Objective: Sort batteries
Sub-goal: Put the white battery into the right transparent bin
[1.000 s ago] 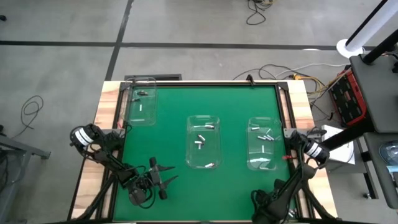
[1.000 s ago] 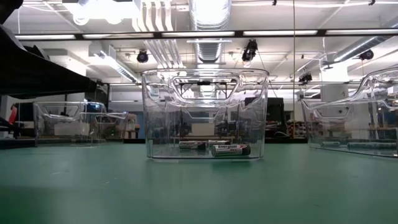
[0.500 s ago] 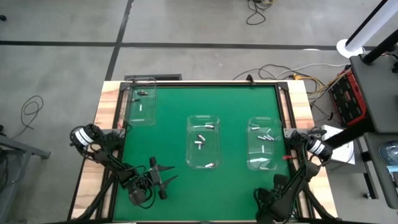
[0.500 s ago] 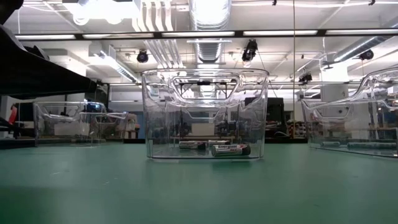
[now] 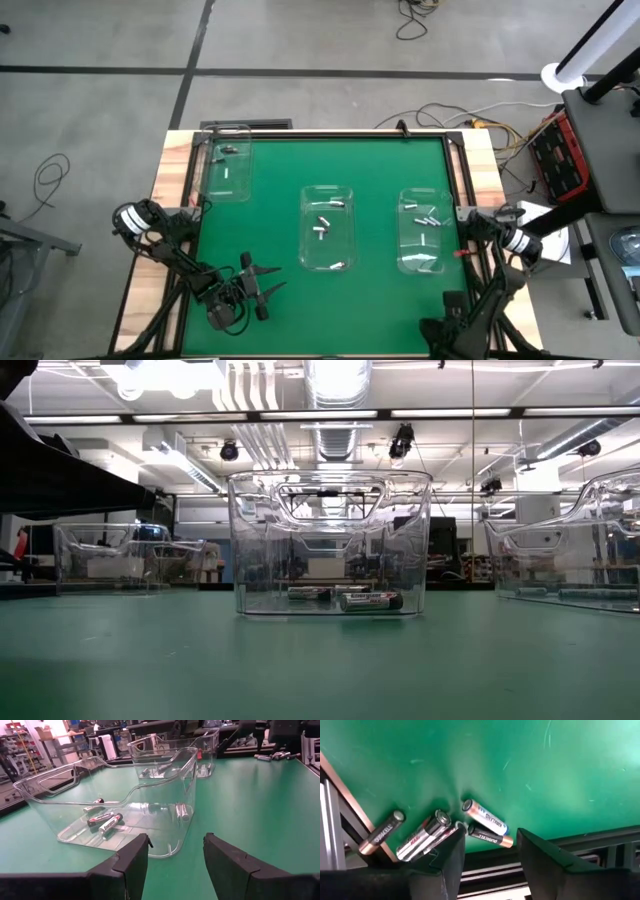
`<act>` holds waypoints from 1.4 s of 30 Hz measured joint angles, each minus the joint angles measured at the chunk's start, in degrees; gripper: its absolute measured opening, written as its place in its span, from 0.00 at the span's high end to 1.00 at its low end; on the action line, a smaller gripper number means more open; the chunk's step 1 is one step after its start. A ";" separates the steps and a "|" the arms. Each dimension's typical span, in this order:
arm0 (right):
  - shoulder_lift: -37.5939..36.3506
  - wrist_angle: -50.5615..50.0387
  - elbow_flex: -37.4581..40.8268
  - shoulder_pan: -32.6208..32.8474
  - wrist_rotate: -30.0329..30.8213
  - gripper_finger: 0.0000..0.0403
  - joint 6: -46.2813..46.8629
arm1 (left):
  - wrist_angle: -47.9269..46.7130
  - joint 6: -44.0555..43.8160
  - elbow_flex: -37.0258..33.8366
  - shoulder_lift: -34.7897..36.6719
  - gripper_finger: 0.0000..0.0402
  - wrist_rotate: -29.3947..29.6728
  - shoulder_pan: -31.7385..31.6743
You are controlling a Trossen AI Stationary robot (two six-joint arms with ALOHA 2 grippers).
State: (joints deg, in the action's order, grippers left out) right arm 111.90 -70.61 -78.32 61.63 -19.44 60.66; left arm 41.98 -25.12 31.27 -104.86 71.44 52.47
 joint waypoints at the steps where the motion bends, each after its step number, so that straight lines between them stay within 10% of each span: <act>1: 0.00 0.28 0.15 -0.02 0.02 0.59 0.02 | 0.00 0.00 0.00 0.00 0.58 0.00 0.00; 32: 0.21 2.76 2.69 -0.22 4.62 0.96 -1.07 | 0.00 0.12 0.00 0.24 0.58 -0.04 0.13; 42: -7.37 -2.84 -5.47 -4.48 34.09 0.96 -3.77 | 0.01 -3.49 0.00 0.18 0.58 -0.04 1.25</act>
State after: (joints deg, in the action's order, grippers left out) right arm 104.53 -73.44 -83.79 57.14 14.65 56.89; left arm 41.98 -28.61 31.27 -104.68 71.40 53.71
